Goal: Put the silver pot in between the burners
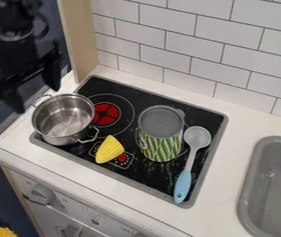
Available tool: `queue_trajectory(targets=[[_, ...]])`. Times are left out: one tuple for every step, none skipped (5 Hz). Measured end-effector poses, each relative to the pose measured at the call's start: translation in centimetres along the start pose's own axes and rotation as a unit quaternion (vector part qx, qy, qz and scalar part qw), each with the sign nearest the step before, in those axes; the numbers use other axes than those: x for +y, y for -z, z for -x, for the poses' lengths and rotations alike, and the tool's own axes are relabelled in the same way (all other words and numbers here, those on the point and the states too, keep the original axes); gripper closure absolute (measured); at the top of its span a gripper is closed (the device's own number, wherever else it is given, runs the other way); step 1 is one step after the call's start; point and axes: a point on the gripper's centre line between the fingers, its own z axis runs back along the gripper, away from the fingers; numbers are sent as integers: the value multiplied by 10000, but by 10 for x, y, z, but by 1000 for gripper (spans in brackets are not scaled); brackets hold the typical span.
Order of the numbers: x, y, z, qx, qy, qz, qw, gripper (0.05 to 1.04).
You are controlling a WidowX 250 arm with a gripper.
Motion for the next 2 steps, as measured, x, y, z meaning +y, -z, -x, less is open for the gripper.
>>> queue_trajectory(targets=[[13, 26, -3, 378, -4, -65, 9993, 85], [12, 43, -1, 438, 143, -167, 9988, 85]])
